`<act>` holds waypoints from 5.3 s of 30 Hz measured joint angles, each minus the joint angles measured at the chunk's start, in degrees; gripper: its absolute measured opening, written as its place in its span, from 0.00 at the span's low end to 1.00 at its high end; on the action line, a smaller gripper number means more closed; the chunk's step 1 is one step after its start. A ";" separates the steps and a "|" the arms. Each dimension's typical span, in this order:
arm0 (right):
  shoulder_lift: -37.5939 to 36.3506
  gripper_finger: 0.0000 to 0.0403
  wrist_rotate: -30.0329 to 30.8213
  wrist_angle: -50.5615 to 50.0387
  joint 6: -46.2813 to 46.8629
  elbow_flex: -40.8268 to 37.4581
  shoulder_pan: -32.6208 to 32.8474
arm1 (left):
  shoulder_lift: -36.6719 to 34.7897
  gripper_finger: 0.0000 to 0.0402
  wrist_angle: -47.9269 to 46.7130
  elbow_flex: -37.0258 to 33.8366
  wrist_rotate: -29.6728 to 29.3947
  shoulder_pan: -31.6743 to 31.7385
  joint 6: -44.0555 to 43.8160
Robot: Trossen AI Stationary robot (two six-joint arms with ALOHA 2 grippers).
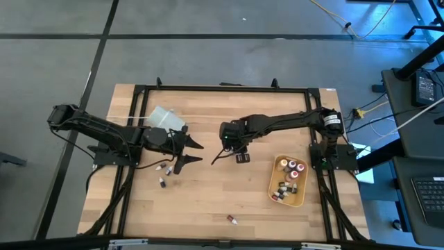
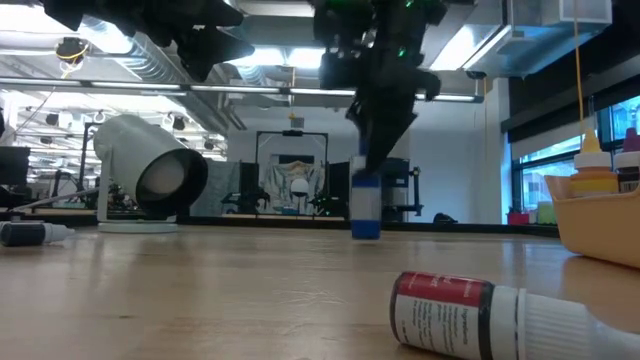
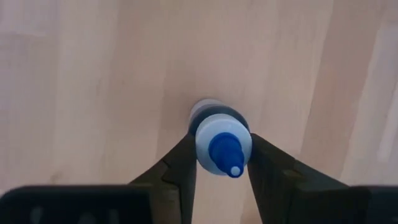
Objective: Pick & Place food coloring
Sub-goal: Put the large blue food coloring bottle into the yellow bin, then put the small pink food coloring bottle into the yellow bin
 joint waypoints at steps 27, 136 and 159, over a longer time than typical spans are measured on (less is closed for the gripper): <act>-34.68 0.31 8.33 -18.27 62.17 -19.74 30.62 | 0.00 0.55 0.37 0.00 -0.57 0.00 0.00; -14.60 0.39 10.53 37.83 5.98 -25.09 12.86 | 2.00 0.54 -59.39 7.85 -2.69 -8.07 -45.14; -14.60 0.39 10.45 39.93 6.08 -25.09 12.90 | 17.59 0.53 -64.55 7.85 1.05 -9.01 -49.68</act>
